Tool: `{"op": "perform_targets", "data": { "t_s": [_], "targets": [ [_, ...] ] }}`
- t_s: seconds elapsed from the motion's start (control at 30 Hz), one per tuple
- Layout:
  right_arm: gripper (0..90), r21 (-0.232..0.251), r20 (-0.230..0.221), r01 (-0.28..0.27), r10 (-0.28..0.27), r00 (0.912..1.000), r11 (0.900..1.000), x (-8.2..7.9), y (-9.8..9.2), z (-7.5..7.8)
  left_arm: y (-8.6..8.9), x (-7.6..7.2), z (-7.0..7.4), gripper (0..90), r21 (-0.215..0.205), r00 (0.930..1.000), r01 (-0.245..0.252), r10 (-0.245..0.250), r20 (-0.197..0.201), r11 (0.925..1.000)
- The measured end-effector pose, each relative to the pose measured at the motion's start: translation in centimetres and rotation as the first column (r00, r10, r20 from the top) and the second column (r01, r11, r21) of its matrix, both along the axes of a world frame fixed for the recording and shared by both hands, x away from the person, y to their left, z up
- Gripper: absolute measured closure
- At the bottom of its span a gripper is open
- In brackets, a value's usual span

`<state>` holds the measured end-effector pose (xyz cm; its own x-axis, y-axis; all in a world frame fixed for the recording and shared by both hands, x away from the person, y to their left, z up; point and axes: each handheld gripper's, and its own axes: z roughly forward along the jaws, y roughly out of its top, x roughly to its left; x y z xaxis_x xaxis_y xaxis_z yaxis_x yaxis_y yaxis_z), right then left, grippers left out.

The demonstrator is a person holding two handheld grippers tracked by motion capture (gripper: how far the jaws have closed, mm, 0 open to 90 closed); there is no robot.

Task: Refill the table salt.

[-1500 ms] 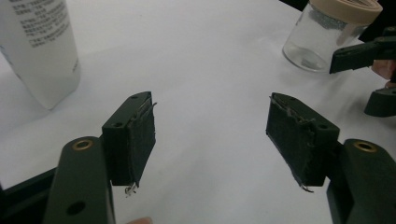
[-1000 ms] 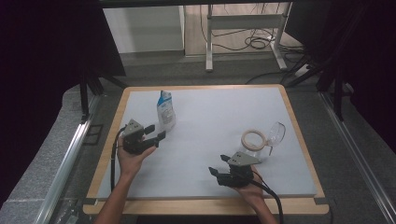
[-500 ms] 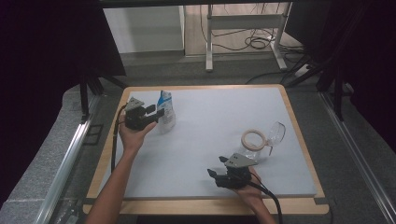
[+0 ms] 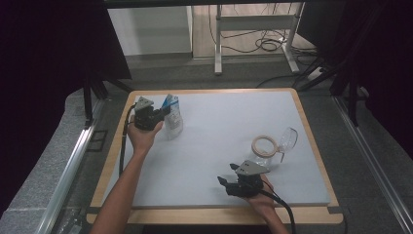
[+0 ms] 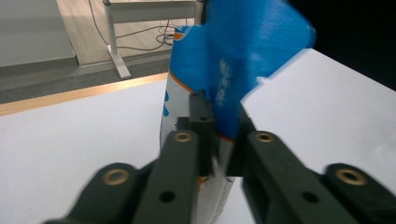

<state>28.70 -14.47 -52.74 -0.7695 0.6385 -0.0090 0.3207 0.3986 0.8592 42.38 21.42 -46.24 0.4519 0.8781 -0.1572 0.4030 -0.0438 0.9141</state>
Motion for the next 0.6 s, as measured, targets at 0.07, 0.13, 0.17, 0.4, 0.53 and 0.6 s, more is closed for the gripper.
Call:
{"op": "perform_targets", "data": {
  "t_s": [0.07, 0.13, 0.17, 0.4, 0.53, 0.6],
  "targets": [
    [33.5, -0.006, -0.006, 0.001, -0.001, 1.0, 1.0, -0.02, 0.08, -0.07, 0.01, 0.05, -0.03, 89.6, -0.012, 1.0, 0.007, -0.007, -0.001, 0.9999],
    [33.5, -0.008, -0.005, -0.001, 0.001, 1.0, 1.0, -0.01, 0.14, -0.14, 0.06, 0.09, -0.05, 90.0, -0.02, 1.0, 0.008, -0.008, -0.002, 0.9998],
    [33.5, -0.007, -0.005, -0.001, 0.001, 1.0, 1.0, 0.0, 0.15, -0.16, 0.08, 0.12, -0.05, 90.0, -0.024, 1.0, 0.007, -0.007, -0.003, 0.9997],
    [33.5, -0.008, 0.001, 0.002, -0.002, 1.0, 1.0, 0.04, 0.21, -0.21, -0.27, 0.1, 0.02, 90.0, -0.04, 0.9995, 0.03, -0.029, 0.014, 0.9988],
    [33.5, -0.007, 0.005, 0.005, -0.005, 1.0, 1.0, 0.05, 0.18, -0.21, -0.68, 0.07, 0.5, 90.0, -0.032, 0.9982, 0.058, -0.058, 0.013, 0.9978],
    [33.5, -0.009, 0.007, 0.006, -0.006, 1.0, 1.0, 0.03, 0.14, -0.17, -0.77, 0.05, 0.67, 90.0, -0.028, 0.9978, 0.065, -0.065, 0.013, 0.9975]
  ]
}}
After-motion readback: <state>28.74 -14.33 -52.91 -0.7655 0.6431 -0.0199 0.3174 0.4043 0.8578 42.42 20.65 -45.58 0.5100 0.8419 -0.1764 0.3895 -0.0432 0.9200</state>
